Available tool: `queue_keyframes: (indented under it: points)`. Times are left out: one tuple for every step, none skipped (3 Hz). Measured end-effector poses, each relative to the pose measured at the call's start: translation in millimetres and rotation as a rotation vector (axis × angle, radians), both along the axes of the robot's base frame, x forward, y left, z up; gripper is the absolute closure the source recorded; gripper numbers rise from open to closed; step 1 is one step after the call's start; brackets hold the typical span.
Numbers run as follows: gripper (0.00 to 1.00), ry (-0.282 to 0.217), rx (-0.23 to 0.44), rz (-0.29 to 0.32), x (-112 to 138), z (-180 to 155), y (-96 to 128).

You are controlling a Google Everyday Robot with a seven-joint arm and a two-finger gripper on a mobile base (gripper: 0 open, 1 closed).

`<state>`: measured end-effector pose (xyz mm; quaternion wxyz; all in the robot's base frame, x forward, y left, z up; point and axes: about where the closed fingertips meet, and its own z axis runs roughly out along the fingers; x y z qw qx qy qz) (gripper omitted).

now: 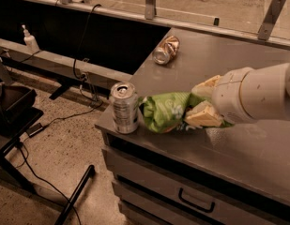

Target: Move green rice chip bag near 7up can

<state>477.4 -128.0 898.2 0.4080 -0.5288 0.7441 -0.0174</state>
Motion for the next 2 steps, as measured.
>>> queue_keyframes:
  points:
    - [0.0,-0.002,-0.003,0.002,-0.5,1.4,1.7]
    - [0.0,-0.002,-0.003,0.002,-0.5,1.4,1.7]
